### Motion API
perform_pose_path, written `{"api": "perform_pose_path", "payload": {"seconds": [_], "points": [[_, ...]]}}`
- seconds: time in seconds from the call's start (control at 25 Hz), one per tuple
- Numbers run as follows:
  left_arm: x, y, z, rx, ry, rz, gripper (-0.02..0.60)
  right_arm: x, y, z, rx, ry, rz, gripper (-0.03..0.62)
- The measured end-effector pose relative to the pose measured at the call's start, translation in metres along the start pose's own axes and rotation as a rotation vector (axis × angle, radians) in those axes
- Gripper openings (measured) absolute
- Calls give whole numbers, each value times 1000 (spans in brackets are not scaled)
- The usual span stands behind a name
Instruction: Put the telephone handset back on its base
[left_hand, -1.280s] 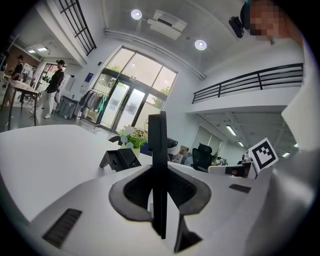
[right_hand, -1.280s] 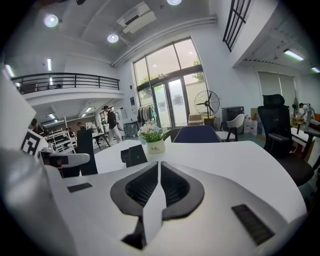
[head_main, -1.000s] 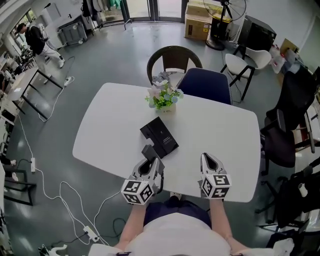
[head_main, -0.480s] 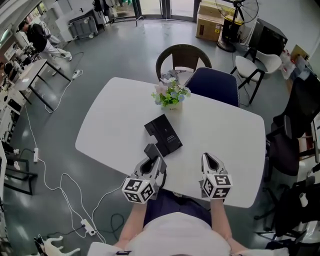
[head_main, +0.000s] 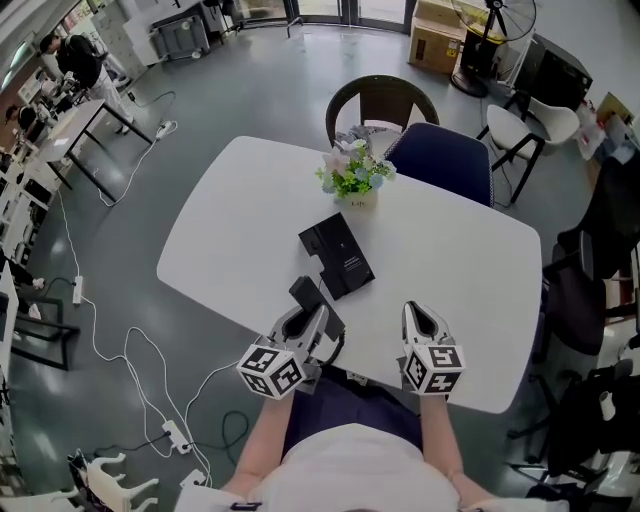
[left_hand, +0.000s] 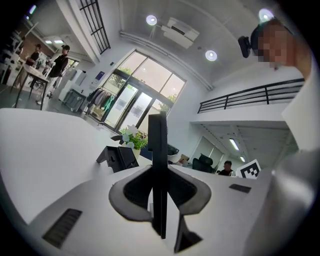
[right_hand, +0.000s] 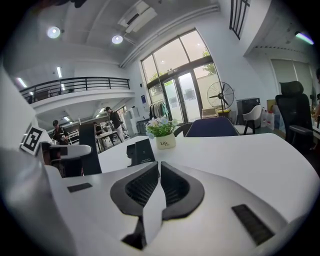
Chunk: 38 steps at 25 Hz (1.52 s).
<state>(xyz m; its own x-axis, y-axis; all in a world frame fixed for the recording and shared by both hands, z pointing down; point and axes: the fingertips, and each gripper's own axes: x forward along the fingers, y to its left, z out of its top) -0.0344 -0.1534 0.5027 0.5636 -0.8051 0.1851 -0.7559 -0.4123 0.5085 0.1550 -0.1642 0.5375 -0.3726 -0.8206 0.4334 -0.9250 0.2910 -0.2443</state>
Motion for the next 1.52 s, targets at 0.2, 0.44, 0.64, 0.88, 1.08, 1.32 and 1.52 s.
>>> {"api": "perform_pose_path", "payload": {"seconds": [0.2,0.44,0.64,0.88,1.08,1.32,1.52], "points": [[14,6,3,-105,20,-91,84,4,0,-3,4,11,-8,40],[38,23,4,-163,80,-171,84,9,-7,-1,9,25,-39,40],[56,38,12,-185,80,-201,84,17,-9,-6,22,55,-48,40],[77,57,12,-211,113,-207,84,25,-8,-14,17,95,-47,40],[89,64,11,-246,126,-215,84,28,-14,-15,20,115,-62,40],[97,71,4,-282,134,-223,84,33,-15,-20,23,138,-67,40],[99,72,2,-303,157,-258,84,34,-16,-22,22,150,-68,40]]}}
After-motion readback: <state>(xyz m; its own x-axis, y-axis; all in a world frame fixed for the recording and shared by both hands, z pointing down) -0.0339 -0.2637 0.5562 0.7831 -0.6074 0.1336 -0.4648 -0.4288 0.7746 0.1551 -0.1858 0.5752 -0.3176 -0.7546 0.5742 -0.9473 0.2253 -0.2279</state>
